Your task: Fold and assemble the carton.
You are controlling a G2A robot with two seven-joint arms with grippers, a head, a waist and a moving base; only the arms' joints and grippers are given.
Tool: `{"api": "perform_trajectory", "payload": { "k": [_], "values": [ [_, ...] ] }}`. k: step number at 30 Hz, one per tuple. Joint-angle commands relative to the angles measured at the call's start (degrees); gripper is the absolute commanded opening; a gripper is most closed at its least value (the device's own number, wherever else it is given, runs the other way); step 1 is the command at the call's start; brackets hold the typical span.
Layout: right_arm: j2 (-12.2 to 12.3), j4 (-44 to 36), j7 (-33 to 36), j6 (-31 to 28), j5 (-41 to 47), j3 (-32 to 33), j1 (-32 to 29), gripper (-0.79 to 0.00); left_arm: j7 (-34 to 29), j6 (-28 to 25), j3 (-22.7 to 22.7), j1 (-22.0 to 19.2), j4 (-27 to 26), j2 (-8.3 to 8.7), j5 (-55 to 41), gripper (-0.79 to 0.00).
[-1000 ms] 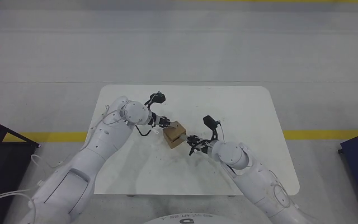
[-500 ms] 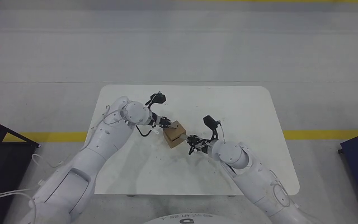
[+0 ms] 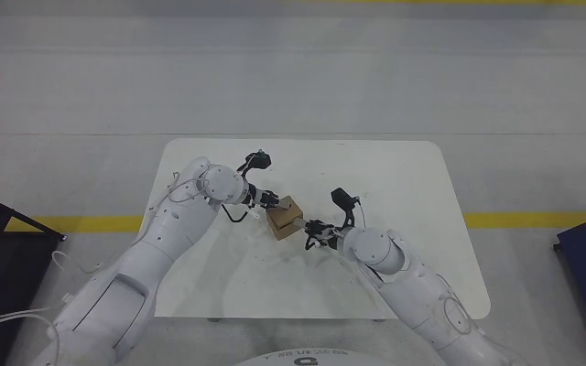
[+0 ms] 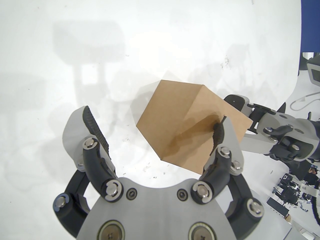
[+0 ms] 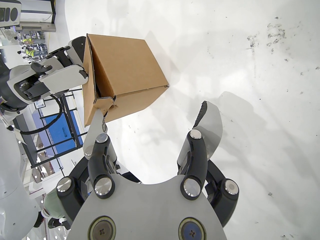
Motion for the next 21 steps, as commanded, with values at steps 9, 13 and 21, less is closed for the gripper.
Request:
{"api": "perform_trajectory", "payload": {
  "k": [9, 13, 21],
  "values": [
    [-0.2, -0.7, -2.4, -1.1, 0.8, 0.0, -0.7, -0.129, 0.1, -0.2, -0.1, -0.1, 0.1, -0.01, -0.1, 0.000],
    [-0.2, -0.7, -2.5, -1.2, 1.2, 0.1, -0.9, -0.046, 0.0, -0.3, -0.2, -0.1, 0.1, 0.03, -0.1, 0.000],
    [-0.5, -0.2, -2.7, 0.1, 1.5, -0.4, -0.2, -0.049, 0.0, -0.5, -0.4, 0.0, 0.0, 0.09, -0.2, 0.000]
  ]
}}
